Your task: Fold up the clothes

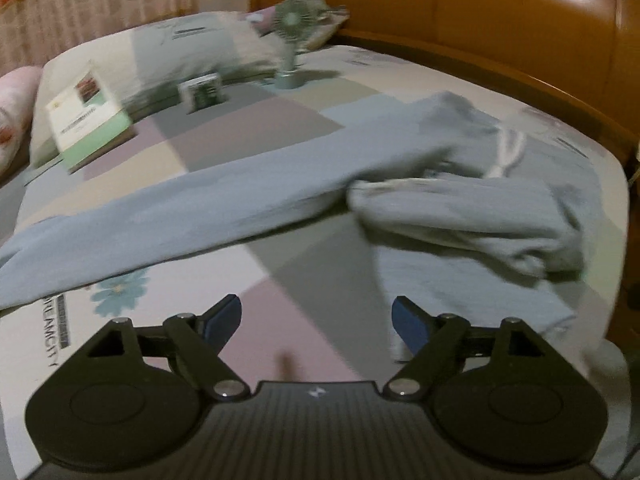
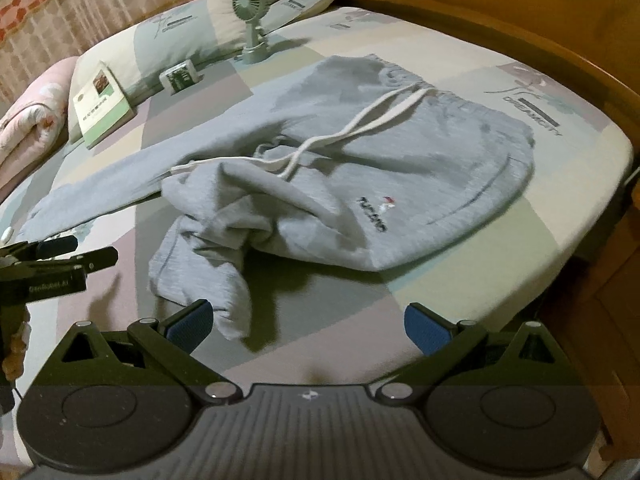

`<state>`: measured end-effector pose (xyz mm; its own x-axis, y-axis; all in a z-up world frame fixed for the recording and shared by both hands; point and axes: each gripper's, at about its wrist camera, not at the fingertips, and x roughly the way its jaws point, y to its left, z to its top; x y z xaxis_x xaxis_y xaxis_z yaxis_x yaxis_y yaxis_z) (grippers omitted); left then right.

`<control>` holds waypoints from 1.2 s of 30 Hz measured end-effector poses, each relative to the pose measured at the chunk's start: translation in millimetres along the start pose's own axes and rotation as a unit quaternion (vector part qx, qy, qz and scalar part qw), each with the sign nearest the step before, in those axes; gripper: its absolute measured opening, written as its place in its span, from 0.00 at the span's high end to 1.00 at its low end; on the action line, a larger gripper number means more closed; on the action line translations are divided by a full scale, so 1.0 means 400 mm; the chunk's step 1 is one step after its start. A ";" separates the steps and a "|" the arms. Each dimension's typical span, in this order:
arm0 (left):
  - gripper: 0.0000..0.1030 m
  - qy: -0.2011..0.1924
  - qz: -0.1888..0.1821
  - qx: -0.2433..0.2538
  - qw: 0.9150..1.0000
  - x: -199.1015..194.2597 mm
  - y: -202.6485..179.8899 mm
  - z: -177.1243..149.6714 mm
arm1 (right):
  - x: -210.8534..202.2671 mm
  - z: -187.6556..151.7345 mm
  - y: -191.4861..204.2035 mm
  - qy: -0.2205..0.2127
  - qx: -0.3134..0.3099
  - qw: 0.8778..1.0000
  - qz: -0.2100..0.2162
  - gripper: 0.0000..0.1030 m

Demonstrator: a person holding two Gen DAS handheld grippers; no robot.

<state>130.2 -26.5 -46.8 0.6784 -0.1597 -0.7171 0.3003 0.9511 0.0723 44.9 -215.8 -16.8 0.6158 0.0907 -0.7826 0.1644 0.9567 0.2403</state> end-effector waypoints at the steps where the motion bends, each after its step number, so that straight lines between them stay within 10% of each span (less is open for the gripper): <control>1: 0.20 0.000 -0.001 0.006 1.000 -0.003 -0.019 -0.001 | 0.001 -0.003 -0.006 0.001 0.001 1.000 -0.002 0.00; 29: 0.14 -0.012 -0.091 0.080 0.993 0.048 -0.284 0.029 | -0.038 -0.039 -0.090 -0.013 0.056 0.998 0.003 0.00; 36: 0.13 -0.006 -0.001 0.063 0.998 0.094 -0.246 0.012 | -0.045 -0.039 -0.090 -0.017 0.056 0.998 -0.004 0.00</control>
<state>129.6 -127.5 -77.6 0.6850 -0.1653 -0.7096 0.3833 0.9100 0.1580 15.8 -247.7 -20.3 0.6388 0.0718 -0.7660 0.2531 0.9206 0.2973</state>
